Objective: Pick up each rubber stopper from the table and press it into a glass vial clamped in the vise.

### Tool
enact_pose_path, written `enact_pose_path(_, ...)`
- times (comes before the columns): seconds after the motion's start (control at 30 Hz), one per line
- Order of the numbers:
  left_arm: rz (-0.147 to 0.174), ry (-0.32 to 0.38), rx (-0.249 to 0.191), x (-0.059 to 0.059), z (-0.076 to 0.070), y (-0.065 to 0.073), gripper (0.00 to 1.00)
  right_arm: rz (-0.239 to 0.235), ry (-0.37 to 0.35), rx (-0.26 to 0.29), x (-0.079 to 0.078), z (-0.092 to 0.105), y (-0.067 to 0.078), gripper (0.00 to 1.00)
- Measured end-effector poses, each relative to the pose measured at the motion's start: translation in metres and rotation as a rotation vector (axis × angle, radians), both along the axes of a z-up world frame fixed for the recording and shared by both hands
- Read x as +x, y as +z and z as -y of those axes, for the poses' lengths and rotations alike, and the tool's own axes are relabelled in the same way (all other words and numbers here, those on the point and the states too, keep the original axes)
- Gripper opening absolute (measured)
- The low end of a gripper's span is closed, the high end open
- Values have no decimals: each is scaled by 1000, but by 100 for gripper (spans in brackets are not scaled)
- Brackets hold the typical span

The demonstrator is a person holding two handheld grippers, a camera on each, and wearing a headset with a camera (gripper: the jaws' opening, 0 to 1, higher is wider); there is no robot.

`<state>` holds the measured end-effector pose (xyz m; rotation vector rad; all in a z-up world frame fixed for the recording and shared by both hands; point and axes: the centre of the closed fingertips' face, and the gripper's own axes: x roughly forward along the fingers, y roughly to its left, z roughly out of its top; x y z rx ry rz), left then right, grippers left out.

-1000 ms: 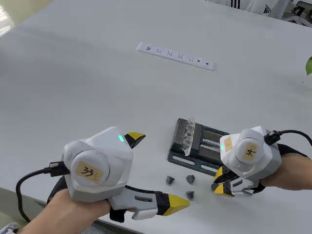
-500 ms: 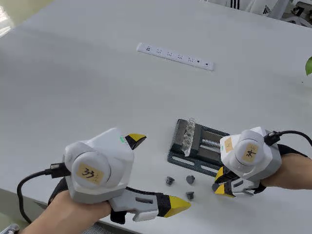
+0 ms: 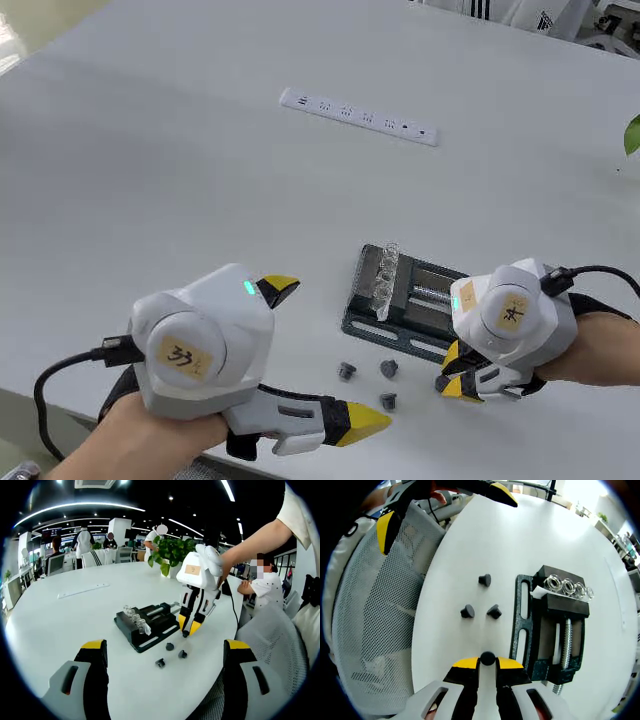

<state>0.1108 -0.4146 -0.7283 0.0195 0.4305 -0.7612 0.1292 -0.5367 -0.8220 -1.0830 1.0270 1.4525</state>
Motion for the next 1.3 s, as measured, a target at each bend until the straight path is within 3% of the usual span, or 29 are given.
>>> enact_pose_path(0.73, 0, 4, -1, -1, 0, 3, 96, -7, -23, 9, 4, -6, 6, 6)
enact_pose_path(1.0, 5, -4, 12, -2, 0, 2, 96, -29, -43, 24, 12, -10, 19, 6)
enact_pose_path(1.3, 4, -5, 7, 0, 1, 3, 96, -29, -8, 39, 32, -20, 42, 6)
